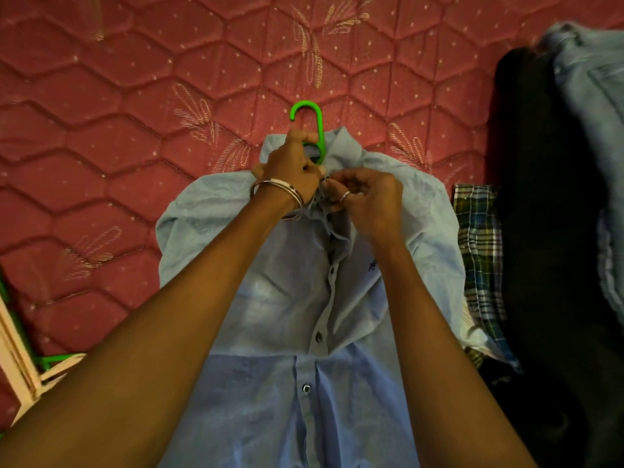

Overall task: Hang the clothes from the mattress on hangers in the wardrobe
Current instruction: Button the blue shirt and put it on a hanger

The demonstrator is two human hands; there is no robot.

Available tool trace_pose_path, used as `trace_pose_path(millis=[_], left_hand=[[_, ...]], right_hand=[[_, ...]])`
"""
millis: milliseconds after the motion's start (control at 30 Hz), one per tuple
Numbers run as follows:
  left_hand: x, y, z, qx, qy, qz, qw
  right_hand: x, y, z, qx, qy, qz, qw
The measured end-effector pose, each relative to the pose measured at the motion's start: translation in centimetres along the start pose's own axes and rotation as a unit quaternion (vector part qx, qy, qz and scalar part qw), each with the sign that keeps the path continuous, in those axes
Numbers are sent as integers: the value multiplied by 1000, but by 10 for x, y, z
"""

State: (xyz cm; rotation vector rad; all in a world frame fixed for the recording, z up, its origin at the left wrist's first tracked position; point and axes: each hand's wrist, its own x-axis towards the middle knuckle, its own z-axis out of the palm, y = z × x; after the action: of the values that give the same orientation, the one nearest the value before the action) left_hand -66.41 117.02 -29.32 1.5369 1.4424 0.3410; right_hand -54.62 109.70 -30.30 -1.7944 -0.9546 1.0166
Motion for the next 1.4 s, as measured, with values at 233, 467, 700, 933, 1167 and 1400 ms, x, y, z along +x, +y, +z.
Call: trace_pose_path(millis=[233,467,700,933,1167,1400], left_hand=[[1,0,2,-75,1,-7,997],[2,-1,-12,-156,-84,-30,984],[-4,-8,-16,-163,-67,-10,984],[1,-10,-11,-146,-35,-1,989],[-5,-11,-6,-13,19,-5,1000],[5,-65,-69,241,165,7,956]], right_hand=[[2,-8,3,-102,21,-99,990],[-1,-5,5,-53,-8,-91,994],[14,-18,7,-137,-25,-138,981],[21,-23,-3,-216,-48,-169,960],[12,-20,9,-275,-58,-187,941],[68,-72,8,-209,83,-151,963]])
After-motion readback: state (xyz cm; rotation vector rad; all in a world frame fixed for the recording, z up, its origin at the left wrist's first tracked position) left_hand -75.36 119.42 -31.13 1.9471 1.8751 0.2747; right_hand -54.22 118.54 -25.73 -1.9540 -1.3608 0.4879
